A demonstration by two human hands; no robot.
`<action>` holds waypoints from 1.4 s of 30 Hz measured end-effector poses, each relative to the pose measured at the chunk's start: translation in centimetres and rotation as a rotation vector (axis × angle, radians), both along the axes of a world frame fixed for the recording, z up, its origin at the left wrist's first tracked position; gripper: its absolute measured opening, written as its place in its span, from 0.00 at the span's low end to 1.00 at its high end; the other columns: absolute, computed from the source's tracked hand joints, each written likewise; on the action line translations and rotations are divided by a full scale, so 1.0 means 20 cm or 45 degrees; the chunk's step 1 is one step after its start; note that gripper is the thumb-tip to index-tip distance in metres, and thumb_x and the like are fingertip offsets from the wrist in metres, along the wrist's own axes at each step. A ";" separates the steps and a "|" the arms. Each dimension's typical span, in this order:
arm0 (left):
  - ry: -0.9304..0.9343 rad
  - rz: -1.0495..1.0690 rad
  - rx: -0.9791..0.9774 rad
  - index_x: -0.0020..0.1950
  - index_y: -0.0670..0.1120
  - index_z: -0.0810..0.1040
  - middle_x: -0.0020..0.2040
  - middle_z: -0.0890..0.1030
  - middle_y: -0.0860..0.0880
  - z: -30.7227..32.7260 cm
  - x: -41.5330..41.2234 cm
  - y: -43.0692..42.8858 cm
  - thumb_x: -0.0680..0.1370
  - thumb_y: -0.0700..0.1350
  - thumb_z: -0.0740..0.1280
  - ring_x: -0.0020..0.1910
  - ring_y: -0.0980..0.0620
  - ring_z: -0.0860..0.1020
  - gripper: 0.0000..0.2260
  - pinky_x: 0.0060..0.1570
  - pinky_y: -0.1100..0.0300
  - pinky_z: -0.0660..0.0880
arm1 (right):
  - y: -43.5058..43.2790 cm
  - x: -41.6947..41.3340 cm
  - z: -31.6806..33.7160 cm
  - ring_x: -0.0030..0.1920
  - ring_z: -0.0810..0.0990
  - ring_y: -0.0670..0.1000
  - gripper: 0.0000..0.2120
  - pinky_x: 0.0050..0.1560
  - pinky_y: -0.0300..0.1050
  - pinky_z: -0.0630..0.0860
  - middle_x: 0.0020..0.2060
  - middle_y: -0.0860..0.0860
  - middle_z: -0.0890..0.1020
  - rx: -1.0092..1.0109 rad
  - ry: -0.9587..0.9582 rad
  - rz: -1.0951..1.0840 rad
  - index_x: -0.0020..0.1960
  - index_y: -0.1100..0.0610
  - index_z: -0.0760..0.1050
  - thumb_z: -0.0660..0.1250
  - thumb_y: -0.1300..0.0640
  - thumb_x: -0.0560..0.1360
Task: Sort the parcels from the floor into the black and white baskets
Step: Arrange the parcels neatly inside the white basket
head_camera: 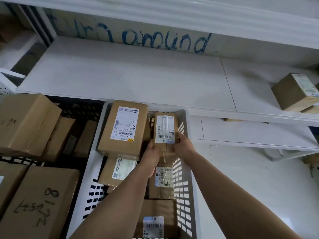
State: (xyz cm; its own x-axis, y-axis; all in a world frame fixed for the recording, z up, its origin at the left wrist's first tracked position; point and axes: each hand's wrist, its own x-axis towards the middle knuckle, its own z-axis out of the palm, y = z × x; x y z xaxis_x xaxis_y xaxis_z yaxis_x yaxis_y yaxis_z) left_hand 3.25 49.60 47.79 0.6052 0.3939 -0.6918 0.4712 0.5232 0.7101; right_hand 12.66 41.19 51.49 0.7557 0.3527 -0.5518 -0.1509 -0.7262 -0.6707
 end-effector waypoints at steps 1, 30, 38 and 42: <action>0.007 0.005 0.003 0.72 0.59 0.66 0.61 0.78 0.55 -0.02 0.01 0.01 0.84 0.48 0.54 0.57 0.52 0.77 0.17 0.43 0.62 0.70 | 0.02 0.01 -0.02 0.55 0.81 0.54 0.26 0.52 0.45 0.79 0.58 0.53 0.81 -0.012 0.007 0.007 0.69 0.56 0.71 0.54 0.73 0.74; 0.084 -0.115 0.229 0.75 0.61 0.61 0.62 0.78 0.53 -0.09 -0.03 0.02 0.82 0.42 0.57 0.58 0.53 0.77 0.23 0.53 0.59 0.70 | 0.00 -0.02 -0.07 0.59 0.80 0.57 0.28 0.58 0.54 0.79 0.61 0.54 0.79 -0.031 0.019 -0.062 0.72 0.59 0.68 0.58 0.70 0.72; 0.073 -0.086 0.185 0.74 0.64 0.59 0.63 0.78 0.54 -0.08 0.01 0.00 0.82 0.44 0.56 0.58 0.54 0.77 0.24 0.53 0.58 0.69 | 0.04 0.00 -0.05 0.61 0.78 0.57 0.28 0.60 0.51 0.77 0.62 0.55 0.78 0.007 0.053 -0.152 0.72 0.61 0.65 0.60 0.71 0.73; 0.111 -0.098 0.184 0.78 0.60 0.54 0.68 0.74 0.51 -0.01 0.01 0.01 0.83 0.44 0.54 0.61 0.51 0.73 0.24 0.55 0.57 0.66 | 0.07 -0.01 0.01 0.61 0.77 0.57 0.22 0.59 0.46 0.75 0.62 0.56 0.78 -0.096 -0.036 -0.108 0.67 0.62 0.69 0.58 0.70 0.75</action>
